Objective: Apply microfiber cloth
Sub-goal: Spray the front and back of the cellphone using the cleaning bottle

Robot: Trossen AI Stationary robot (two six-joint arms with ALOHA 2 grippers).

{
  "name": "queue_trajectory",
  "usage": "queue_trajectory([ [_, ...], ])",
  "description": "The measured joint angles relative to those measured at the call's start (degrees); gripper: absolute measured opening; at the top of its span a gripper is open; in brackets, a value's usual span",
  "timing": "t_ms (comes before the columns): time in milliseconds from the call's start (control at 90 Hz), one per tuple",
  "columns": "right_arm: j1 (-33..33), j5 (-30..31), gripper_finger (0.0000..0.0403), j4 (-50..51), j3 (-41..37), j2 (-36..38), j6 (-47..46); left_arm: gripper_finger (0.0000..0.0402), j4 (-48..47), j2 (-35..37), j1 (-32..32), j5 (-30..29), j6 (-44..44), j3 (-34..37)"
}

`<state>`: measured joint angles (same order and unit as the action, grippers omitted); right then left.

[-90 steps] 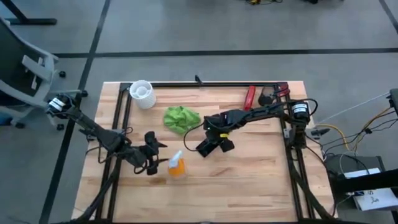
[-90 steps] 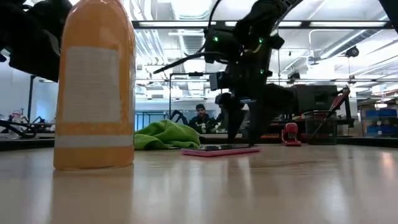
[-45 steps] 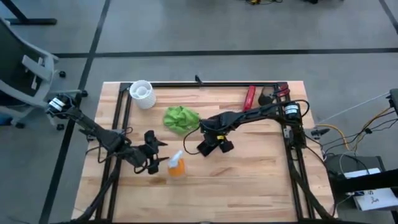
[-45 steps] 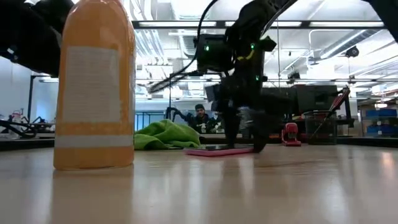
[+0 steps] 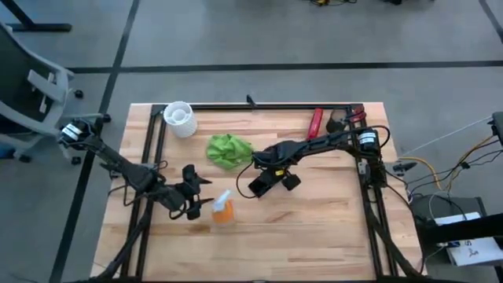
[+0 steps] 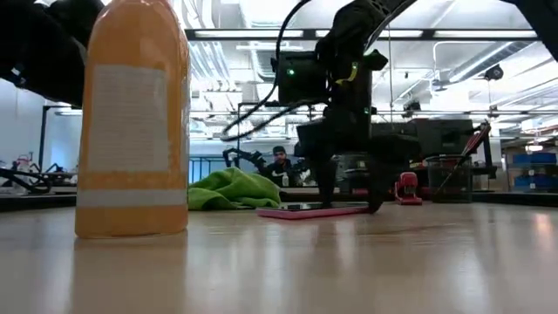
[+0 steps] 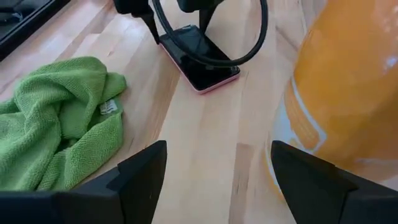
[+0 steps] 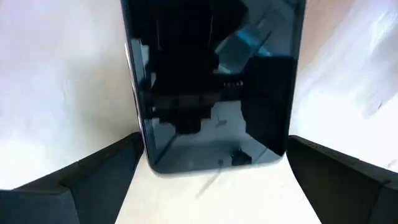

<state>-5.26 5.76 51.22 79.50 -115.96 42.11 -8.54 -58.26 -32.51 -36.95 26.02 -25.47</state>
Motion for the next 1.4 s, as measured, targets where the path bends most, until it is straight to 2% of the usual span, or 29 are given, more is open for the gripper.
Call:
queue_trajectory([
  [500, -0.5, -2.2, 0.0379, -1.4, 0.8, -0.7, 2.0, 0.0270, 0.0, 0.0, 0.0, 0.0, 0.0, 0.0],
  [756, -1.1, -5.2, 0.0308, -2.9, 0.8, -0.7, 1.4, 0.0270, 0.0, 0.0, 0.0, 0.0, 0.0, 0.0],
  [1011, -0.3, -2.2, 0.0264, -4.8, 0.9, -0.1, 0.9, 0.0270, -0.1, 0.2, 0.0, 0.0, 0.0, 0.0],
  [1400, 1.3, -1.2, 0.0160, -0.2, 0.7, 5.1, -3.1, 0.0270, 0.0, 1.0, 0.0, -0.1, -1.8, 0.0],
])
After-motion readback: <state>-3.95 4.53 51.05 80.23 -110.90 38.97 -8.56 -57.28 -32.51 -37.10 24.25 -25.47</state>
